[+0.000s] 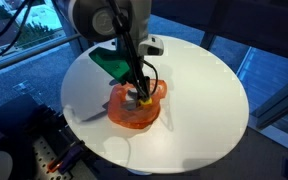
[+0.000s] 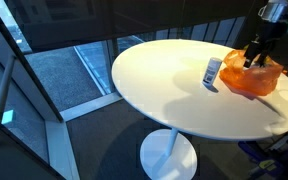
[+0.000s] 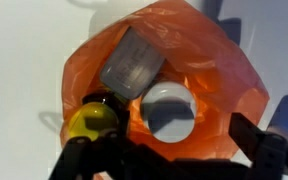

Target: Remove the white bottle from the plastic and put it on the table

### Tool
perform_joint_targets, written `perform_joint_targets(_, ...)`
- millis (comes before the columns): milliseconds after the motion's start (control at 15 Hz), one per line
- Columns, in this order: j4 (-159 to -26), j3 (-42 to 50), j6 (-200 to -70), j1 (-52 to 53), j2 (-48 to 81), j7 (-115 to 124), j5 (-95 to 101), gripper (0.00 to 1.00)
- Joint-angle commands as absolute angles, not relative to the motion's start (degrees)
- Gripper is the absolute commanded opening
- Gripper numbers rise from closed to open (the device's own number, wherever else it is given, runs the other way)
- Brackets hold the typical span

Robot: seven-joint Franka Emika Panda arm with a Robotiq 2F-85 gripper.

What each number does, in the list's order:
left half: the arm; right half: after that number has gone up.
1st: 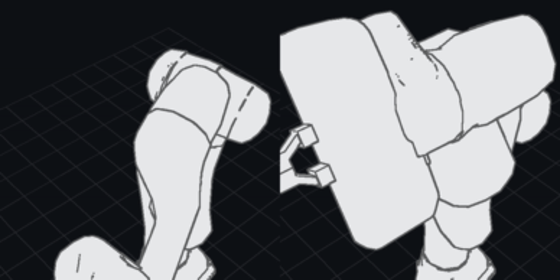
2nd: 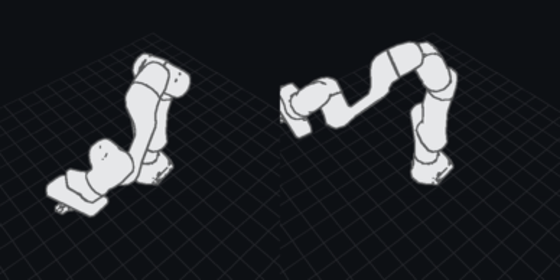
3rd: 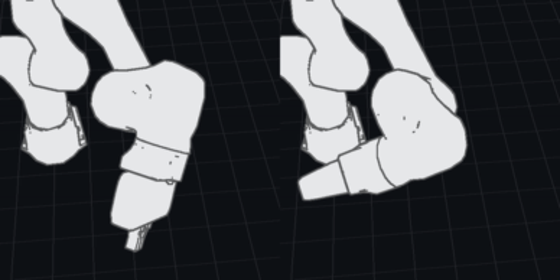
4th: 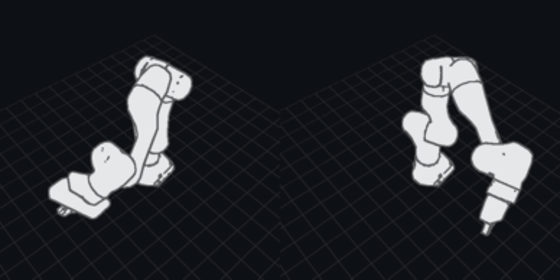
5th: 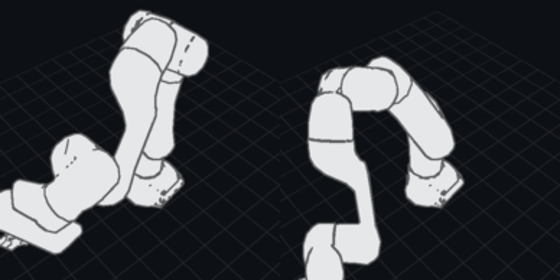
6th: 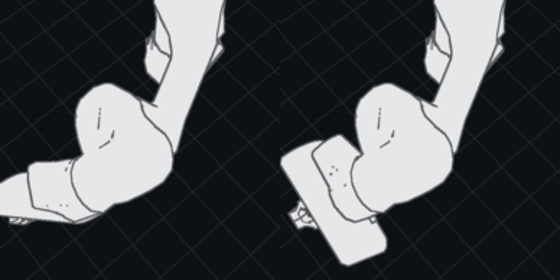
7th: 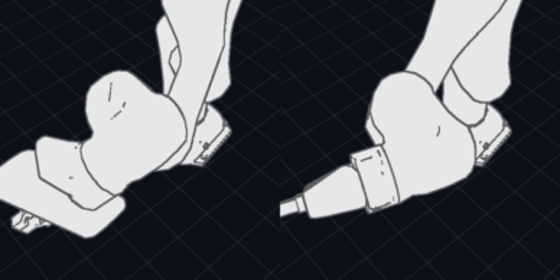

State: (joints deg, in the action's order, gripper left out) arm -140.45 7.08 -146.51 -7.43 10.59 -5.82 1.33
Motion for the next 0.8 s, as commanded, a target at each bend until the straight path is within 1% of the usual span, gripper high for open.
perform_joint_targets(0, -139.8, 7.0, -148.2, -7.6, 11.4, -4.0, 0.2, 1.0)
perform_joint_targets(733, -140.7, 8.9, -147.9, -6.8, 10.4, 6.2, 2.4, 1.0)
